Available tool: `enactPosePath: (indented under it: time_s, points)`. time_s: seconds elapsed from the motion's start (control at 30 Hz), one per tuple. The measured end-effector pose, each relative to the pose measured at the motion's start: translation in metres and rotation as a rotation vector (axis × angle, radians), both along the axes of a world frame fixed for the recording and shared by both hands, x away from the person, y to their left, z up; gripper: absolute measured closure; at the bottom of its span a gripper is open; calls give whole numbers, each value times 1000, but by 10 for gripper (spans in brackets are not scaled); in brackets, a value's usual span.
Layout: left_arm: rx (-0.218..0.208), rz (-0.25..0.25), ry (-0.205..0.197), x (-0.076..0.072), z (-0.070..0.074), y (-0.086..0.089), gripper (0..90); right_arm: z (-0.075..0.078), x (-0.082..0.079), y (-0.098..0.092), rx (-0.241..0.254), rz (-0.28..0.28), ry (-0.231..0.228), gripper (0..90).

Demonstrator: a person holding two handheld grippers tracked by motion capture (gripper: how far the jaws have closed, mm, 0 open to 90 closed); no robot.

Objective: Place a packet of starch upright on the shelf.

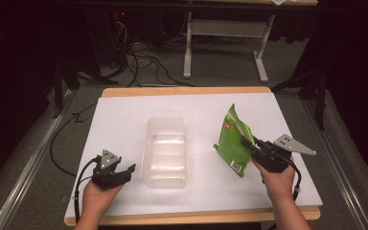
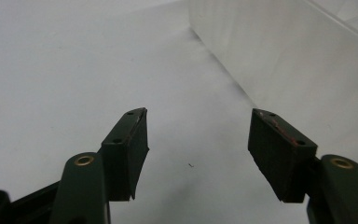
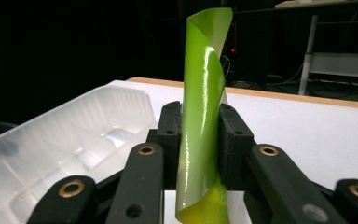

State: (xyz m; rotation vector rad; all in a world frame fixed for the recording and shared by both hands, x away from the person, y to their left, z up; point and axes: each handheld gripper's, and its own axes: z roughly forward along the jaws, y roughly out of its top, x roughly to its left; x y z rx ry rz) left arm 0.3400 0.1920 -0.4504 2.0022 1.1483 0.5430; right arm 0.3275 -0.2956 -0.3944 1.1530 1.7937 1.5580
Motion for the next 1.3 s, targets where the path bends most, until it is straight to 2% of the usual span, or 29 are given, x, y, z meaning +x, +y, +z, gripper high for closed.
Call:
enactPosePath:
  time_s: [0.17, 0.4, 0.9, 0.97, 1.03, 1.07, 1.13, 1.3]
  points:
    - [5, -4, 1, 0, 0, 0, 383, -8, 6, 2, -25, 10, 56, 709]
    - [2, -1, -1, 0, 0, 0, 382, -11, 7, 8, -54, 20, 68, 714]
    - [-2, -1, -7, -1, 1, 2, 383, -16, 10, 3, -46, 13, 133, 712]
    - [-2, -1, -7, -1, 1, 2, 383, -16, 10, 3, -54, 7, 138, 724]
    - [-6, -1, -7, -1, 1, 1, 382, -17, 10, 4, -63, 11, 139, 769]
    - [-7, -1, -7, -1, 1, 1, 383, -16, 9, 4, -73, 5, 145, 823]
    - [-7, -1, -10, -1, 1, 1, 383, -16, 9, 5, -83, -1, 144, 853]
    - [-7, -1, -10, -1, 1, 1, 383, -14, 10, 6, -80, 4, 154, 861]
